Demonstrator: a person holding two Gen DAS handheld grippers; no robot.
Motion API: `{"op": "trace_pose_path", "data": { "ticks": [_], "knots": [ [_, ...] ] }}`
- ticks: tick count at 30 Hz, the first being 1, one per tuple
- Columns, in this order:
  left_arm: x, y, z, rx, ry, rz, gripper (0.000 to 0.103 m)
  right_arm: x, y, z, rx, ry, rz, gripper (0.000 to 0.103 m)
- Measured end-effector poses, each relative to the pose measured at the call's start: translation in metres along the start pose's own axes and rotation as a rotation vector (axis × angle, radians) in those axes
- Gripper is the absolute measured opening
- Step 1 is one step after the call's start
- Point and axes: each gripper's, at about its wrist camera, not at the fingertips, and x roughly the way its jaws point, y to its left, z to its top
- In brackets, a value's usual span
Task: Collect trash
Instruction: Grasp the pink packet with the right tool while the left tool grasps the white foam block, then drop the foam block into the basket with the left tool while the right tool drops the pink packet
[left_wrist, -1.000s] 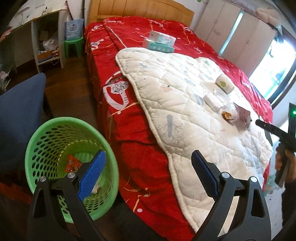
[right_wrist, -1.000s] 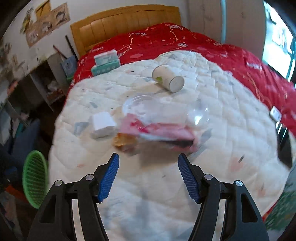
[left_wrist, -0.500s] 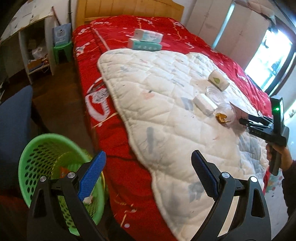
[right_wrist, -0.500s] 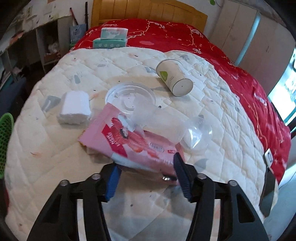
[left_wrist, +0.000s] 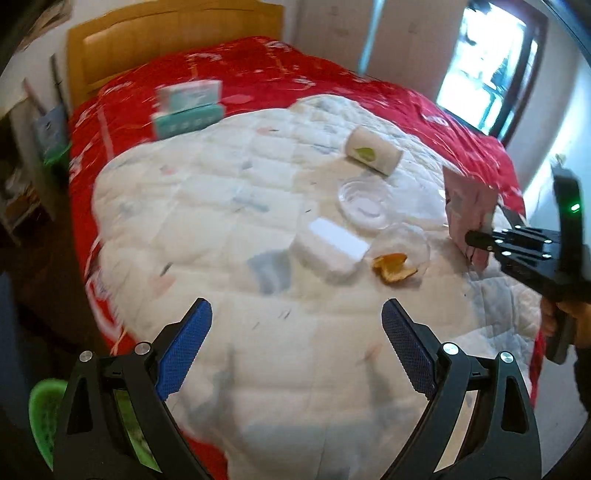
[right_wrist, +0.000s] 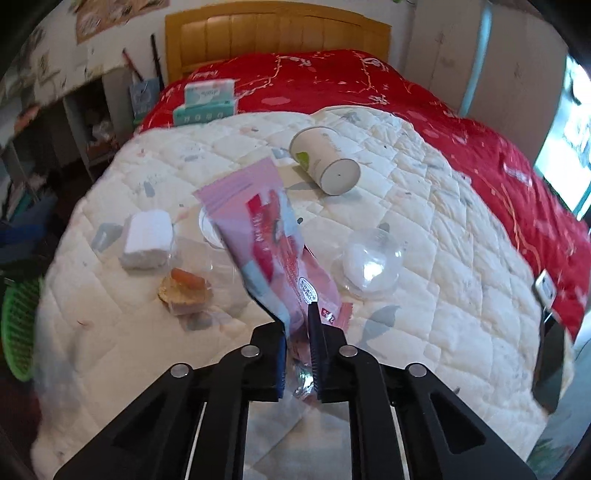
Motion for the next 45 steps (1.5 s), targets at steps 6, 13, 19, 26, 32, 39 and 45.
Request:
{"op": "trace_pose_path", "data": {
  "ticks": [6,13,19,26,32,39,45],
  "knots": [
    [0.043,-0.019,0.019,0.094,0.04,-0.009,0.092,-0.016,-0.013,-0.007,0.087,-0.021,0.058,0.006],
    [0.075,-0.023,0.028,0.16,0.061,0.002,0.091,-0.035,-0.021,-0.019,0.17,-0.046,0.128,0.004],
    [0.085,-0.017,0.029,0.124,0.073,-0.064,0.068,-0.046,-0.021,-0.028,0.233,-0.055,0.197,0.004],
    [0.058,-0.011,0.022,0.047,0.032,-0.073,0.066,-0.067,-0.005,-0.031,0.269,-0.088,0.272,0.004],
    [-0.001,0.006,-0.001,-0.023,-0.027,-0.075,0.066,-0.095,0.026,-0.036,0.25,-0.128,0.332,0.004],
    [-0.077,0.049,-0.045,-0.122,-0.11,0.015,0.066,-0.113,0.077,-0.038,0.2,-0.134,0.398,0.004],
    [-0.131,0.099,-0.095,-0.221,-0.129,0.158,0.066,-0.116,0.13,-0.036,0.117,-0.113,0.454,0.004]
  ]
}}
